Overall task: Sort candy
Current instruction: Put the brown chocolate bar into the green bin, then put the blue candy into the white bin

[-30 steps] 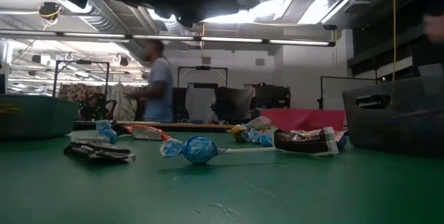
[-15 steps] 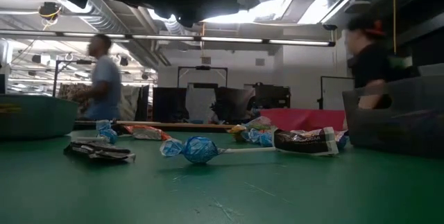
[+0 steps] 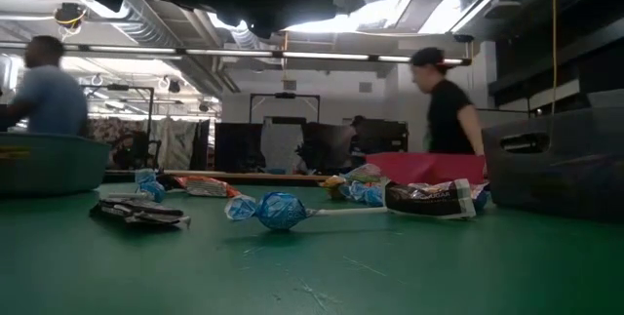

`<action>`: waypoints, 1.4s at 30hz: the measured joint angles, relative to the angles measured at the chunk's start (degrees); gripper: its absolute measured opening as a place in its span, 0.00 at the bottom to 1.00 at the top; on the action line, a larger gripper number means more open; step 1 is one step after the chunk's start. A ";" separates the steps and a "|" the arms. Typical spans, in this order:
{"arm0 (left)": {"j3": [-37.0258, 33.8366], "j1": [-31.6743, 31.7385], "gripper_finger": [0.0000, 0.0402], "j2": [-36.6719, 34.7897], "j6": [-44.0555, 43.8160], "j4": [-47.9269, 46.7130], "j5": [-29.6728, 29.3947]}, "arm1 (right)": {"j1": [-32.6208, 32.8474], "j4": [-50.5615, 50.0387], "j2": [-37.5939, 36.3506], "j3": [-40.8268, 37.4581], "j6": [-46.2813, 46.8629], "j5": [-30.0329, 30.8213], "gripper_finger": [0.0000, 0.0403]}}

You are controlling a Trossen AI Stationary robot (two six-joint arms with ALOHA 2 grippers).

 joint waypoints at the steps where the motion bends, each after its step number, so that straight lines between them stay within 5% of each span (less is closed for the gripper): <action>1: 0.00 -0.01 0.36 0.00 0.00 0.00 -0.01 | -0.01 -0.01 0.00 -0.36 0.11 0.24 0.00; 13: 0.00 -0.02 0.36 0.00 0.01 -1.84 -0.04 | -0.22 -0.10 0.00 -1.46 0.15 0.27 0.02; 21: 0.00 0.02 0.36 -0.85 -0.29 -6.31 0.15 | -0.22 -0.14 0.00 -1.46 0.08 0.25 0.24; 27: 0.00 0.03 0.36 -5.10 -5.60 -18.78 0.47 | -0.24 -0.03 0.00 -1.46 0.02 0.24 0.33; 34: 0.00 0.04 0.36 -10.99 -5.72 -31.58 8.18 | -0.56 -0.09 0.00 -1.46 -0.08 -2.83 0.32; 42: 0.01 -0.14 0.36 -10.16 -5.86 -29.75 13.56 | -3.22 -0.04 0.00 -1.46 -0.40 -6.60 0.32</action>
